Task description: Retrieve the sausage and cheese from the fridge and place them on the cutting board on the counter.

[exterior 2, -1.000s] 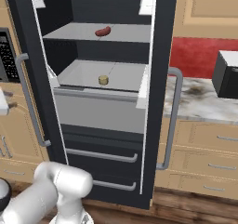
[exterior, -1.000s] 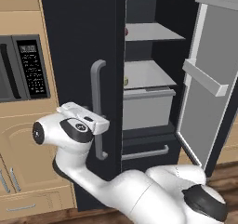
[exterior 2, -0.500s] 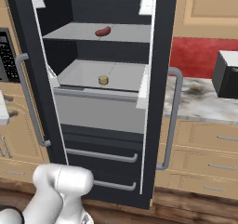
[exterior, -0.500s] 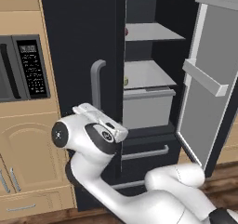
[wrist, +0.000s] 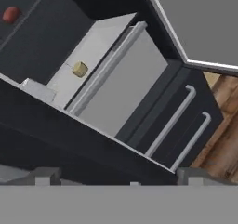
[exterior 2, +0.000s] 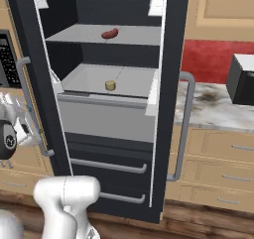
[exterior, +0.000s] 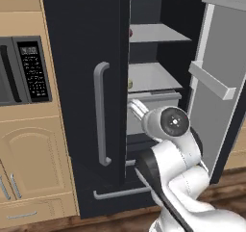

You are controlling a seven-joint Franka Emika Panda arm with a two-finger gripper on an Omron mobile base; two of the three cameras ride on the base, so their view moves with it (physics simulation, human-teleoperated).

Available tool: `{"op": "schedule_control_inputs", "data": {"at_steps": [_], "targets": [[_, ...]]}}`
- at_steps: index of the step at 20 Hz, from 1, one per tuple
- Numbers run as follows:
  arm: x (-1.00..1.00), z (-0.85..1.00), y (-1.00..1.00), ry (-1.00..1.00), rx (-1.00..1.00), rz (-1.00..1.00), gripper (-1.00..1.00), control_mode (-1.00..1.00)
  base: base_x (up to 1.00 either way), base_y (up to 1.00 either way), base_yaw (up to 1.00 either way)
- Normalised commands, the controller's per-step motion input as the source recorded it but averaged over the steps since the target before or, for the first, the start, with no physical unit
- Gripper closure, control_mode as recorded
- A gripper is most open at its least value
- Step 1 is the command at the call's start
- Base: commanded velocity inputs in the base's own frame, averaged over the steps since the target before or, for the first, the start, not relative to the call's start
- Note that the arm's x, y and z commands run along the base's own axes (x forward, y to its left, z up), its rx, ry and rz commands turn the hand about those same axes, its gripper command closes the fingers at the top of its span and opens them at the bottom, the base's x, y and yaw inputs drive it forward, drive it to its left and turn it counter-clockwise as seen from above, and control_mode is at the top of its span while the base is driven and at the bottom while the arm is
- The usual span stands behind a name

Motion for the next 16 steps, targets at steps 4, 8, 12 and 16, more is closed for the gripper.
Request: {"op": "schedule_control_inputs", "data": {"at_steps": [4,8,12,16], "targets": [[0.42,0.00,-0.89,0.00,0.61,0.30,-1.00,-1.00,0.00,0.00,0.00],[0.53,0.00,-0.58,0.00,0.49,0.45,-1.00,-1.00,0.00,0.00,0.00],[0.64,-0.37,-0.03,-0.07,0.14,0.33,-1.00,-1.00,0.00,0.00,0.00],[0.74,-0.21,0.00,-0.01,0.13,0.18,-1.00,-1.00,0.00,0.00,0.00]]}}
